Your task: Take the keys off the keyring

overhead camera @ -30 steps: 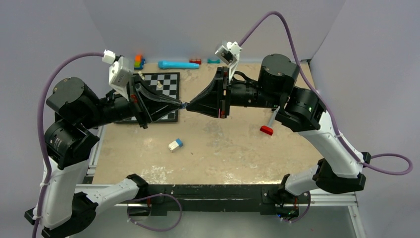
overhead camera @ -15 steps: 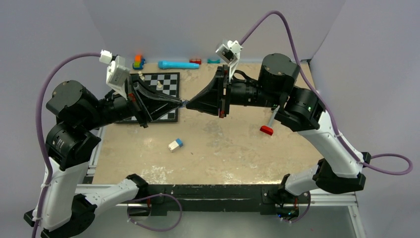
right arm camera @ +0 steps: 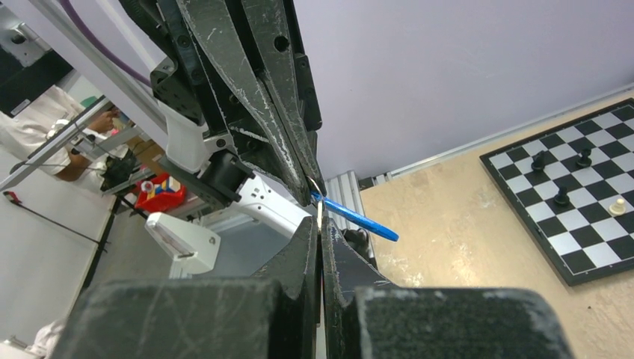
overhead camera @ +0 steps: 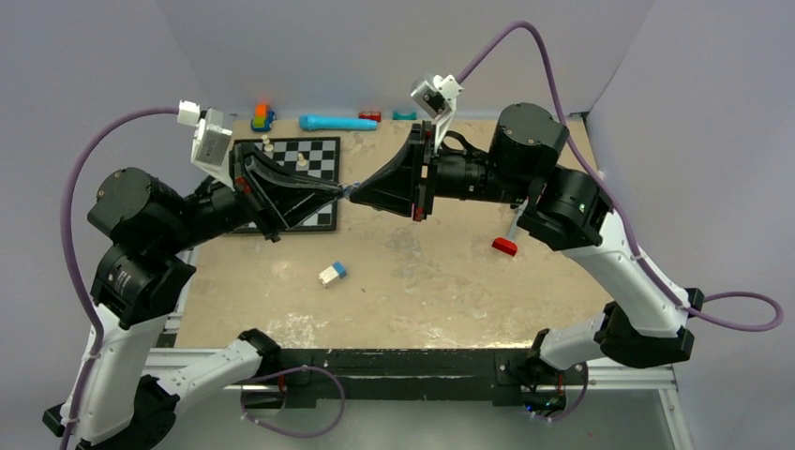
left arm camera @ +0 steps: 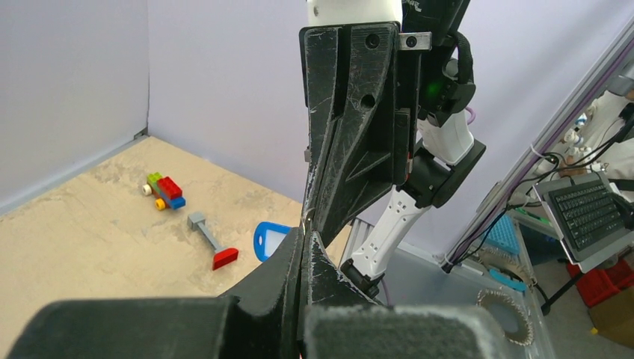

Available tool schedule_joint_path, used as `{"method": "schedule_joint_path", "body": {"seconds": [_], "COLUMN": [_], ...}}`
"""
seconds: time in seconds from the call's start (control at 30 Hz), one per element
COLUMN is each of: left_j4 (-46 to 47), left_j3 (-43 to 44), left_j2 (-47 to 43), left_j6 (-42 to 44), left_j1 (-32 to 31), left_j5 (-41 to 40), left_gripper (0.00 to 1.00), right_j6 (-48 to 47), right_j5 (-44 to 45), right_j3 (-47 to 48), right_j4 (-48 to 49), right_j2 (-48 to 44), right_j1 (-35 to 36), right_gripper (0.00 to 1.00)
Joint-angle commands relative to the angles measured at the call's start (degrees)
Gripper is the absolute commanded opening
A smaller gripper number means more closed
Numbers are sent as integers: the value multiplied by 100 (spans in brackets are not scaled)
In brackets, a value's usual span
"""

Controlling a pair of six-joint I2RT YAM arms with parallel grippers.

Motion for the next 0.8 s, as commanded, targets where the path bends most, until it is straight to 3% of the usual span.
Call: {"method": "schedule_joint_path", "body": {"seconds": [0.0, 0.77], "left_j4": [634, 1360], "left_j3": [-232, -719], "left_j2": [-80, -287], "left_j6": [-263, -761], "left_j1": [-5, -10], "left_j5": [-197, -402], "left_gripper": [0, 0], "right_j6": [175, 314], "right_j5": [-82, -183], "right_j3": [-115, -219], "right_j4": [383, 653], "right_j2": [-150, -161], "right_j1": [18, 18], "right_gripper": [0, 0]}}
